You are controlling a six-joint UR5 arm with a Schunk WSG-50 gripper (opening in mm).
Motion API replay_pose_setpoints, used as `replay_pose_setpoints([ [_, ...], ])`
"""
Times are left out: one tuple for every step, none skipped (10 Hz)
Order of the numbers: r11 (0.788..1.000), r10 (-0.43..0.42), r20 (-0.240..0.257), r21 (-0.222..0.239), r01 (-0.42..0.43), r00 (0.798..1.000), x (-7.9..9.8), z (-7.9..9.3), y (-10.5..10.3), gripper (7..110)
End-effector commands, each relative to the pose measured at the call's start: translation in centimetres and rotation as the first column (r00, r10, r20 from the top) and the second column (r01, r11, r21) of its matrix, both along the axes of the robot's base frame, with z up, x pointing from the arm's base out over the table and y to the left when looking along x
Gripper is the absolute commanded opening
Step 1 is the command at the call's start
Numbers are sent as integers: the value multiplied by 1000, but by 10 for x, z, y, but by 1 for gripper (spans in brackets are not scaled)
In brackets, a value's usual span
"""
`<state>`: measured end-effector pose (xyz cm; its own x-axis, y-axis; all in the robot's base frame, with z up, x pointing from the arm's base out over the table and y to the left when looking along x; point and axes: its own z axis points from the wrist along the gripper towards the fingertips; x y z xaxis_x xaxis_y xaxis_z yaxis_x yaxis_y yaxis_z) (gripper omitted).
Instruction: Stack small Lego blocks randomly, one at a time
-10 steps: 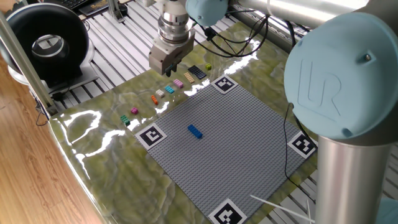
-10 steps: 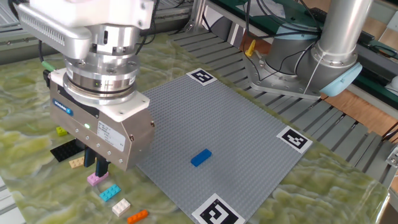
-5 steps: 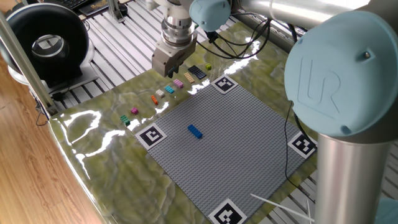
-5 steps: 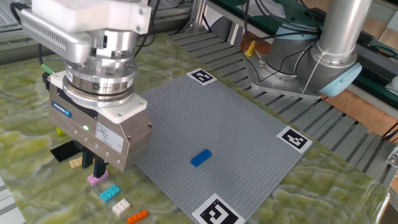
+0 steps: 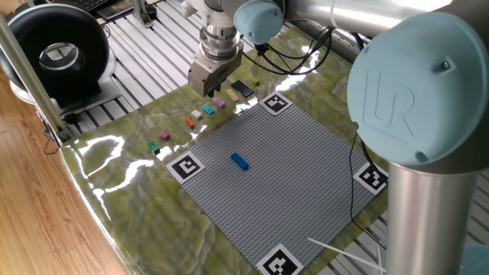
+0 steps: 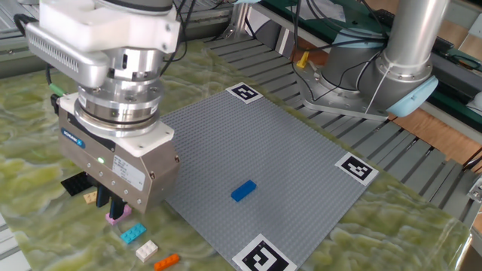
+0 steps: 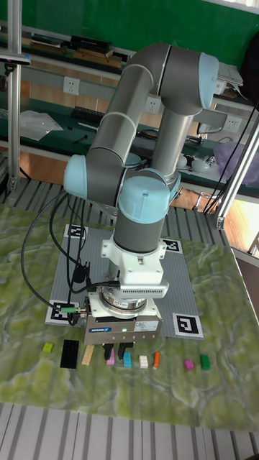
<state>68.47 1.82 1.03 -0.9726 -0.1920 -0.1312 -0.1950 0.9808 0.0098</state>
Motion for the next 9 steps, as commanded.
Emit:
replay_pose_setpoints([
  [999,-27,-2,24,27,1000,-1,-4,4,44],
  [999,-33,-5,16,33,999,-2,-5,3,44],
  [999,-34,-11,9,34,999,-3,-6,0,44],
  [999,-39,-12,10,39,999,-3,-7,-1,44],
  [999,-40,-11,10,40,999,-3,-10,-1,44],
  [999,-42,-9,10,42,999,-2,-12,-1,44],
  [999,-42,-11,7,42,999,-2,-12,-2,44],
  [999,-43,-11,4,44,999,-3,-12,-4,44],
  [999,-48,-15,-1,48,999,-5,-13,-7,44],
])
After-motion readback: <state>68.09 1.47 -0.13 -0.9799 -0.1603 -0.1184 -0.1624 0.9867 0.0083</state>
